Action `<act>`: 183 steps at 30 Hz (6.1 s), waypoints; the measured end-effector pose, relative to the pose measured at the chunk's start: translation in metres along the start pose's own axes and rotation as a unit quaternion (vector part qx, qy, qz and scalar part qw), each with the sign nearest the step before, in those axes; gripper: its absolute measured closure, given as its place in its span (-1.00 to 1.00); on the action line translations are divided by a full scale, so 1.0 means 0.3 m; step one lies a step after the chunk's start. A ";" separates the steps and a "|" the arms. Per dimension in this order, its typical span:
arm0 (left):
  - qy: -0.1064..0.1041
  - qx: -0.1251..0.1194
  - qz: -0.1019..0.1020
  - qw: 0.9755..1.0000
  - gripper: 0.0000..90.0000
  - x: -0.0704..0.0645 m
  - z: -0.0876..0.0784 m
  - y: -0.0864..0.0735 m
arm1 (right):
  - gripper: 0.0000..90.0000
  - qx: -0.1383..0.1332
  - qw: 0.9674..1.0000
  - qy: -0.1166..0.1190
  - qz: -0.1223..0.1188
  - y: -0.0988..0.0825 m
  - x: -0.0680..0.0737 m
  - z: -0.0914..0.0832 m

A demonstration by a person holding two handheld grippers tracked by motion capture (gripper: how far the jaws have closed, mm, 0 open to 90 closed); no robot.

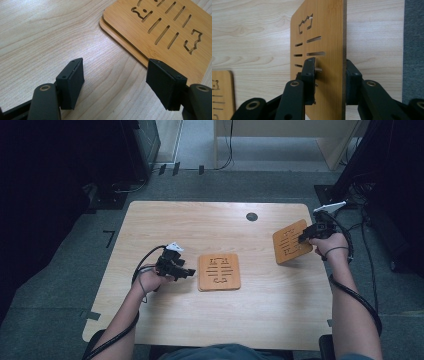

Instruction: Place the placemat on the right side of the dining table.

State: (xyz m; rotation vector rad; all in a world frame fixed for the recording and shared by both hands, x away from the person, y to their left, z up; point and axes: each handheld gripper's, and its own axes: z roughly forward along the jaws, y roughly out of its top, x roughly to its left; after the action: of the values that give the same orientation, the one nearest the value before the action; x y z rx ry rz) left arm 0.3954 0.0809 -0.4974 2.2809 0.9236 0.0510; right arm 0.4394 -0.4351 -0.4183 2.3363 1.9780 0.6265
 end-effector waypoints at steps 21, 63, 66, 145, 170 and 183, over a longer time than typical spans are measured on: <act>0.000 -0.001 0.003 1.000 -0.35 -0.001 0.002 0.001 | 0.31 -0.004 1.000 0.012 0.007 -0.013 -0.028 0.066; 0.006 -0.006 0.011 1.000 -0.35 0.000 0.010 0.004 | 0.08 -0.020 0.998 0.055 0.008 -0.047 -0.108 0.194; 0.007 -0.006 0.012 1.000 -0.35 0.000 0.010 0.004 | 0.07 -0.017 0.998 0.055 0.008 -0.045 -0.108 0.199; 0.002 -0.012 0.007 1.000 -0.44 0.001 0.011 0.000 | -0.54 -0.043 0.988 -0.004 -0.146 -0.164 0.106 0.183; 0.005 -0.012 0.012 1.000 -0.45 -0.002 0.013 0.000 | -0.53 -0.039 0.976 0.022 -0.215 -0.256 0.256 0.201; 0.007 -0.011 0.014 1.000 -0.47 -0.005 0.014 0.000 | -0.53 -0.033 0.969 0.039 -0.243 -0.294 0.327 0.237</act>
State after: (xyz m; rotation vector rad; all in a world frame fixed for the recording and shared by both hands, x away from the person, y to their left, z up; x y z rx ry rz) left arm 0.3955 0.0776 -0.5003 2.2760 0.8950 0.0877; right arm 0.3898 -0.3071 -0.4788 1.7047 2.3915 0.7342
